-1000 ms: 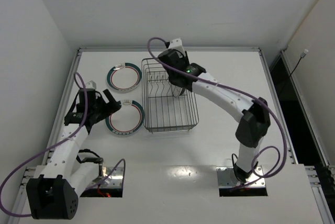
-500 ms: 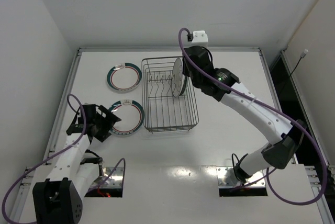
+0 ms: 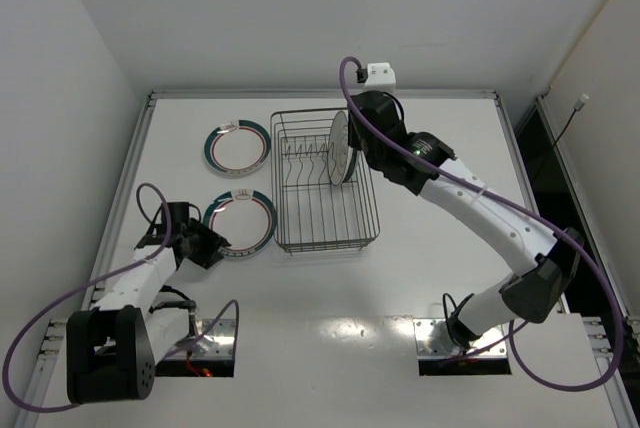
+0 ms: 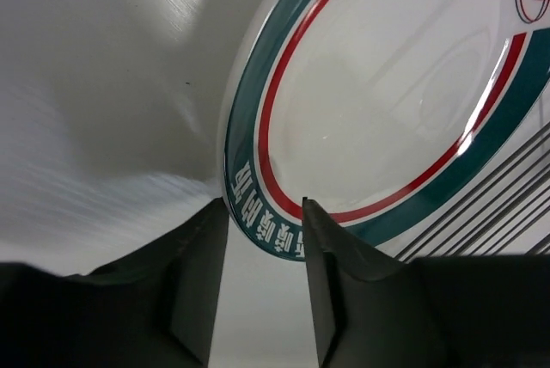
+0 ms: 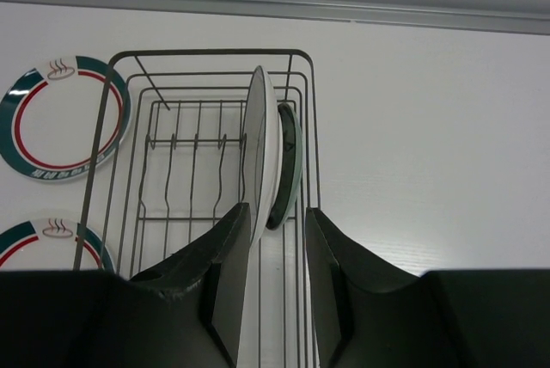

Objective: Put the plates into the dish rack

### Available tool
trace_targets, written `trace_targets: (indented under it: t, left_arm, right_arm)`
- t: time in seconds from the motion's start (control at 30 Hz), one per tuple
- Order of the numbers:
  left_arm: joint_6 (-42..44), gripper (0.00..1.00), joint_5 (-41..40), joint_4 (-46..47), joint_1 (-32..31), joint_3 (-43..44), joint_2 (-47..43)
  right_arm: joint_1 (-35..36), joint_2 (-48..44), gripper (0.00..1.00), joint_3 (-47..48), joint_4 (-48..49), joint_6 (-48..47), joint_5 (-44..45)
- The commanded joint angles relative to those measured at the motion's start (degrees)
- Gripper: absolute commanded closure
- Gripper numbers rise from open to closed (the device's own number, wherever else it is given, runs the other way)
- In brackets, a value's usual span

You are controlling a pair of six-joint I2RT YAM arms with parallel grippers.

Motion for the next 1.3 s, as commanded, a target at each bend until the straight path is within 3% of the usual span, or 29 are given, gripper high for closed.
trace_targets:
  t: [0.0, 0.13, 0.17, 0.27, 0.7, 1.0, 1.27]
  left_arm:
    - [0.8, 0.67, 0.9, 1.9, 0.6, 0.5, 0.7]
    - [1.3, 0.83, 0.9, 0.6, 1.1, 1.8, -0.5]
    - [1.3, 0.91, 0.9, 0.0, 1.1, 1.8, -1.0]
    - [1.9, 1.00, 1.5, -0.6, 1.1, 4.2, -3.1]
    - [4.8, 1.00, -1.9, -8.0, 1.1, 16.8, -7.8]
    - [4.8, 1.00, -1.9, -8.0, 1.1, 16.3, -7.8]
    - [4.1, 1.00, -1.9, -5.2, 1.1, 7.2, -9.6]
  right_arm:
    - [0.0, -0.9, 0.71, -0.4, 2.2, 1.0, 0.3]
    - [-1.2, -1.4, 0.71, -1.4, 2.7, 1.5, -0.3]
    - [-1.2, -1.4, 0.71, -1.9, 2.7, 1.5, -0.3]
    - [-1.7, -2.0, 0.71, -2.6, 3.3, 2.0, -1.5]
    - [-3.4, -4.2, 0.71, -4.8, 4.9, 3.7, -4.2]
    - [-3.4, -4.2, 0.71, -4.8, 4.9, 3.7, -4.7]
    - [-3.4, -4.2, 0.71, -5.3, 4.9, 4.2, -5.2]
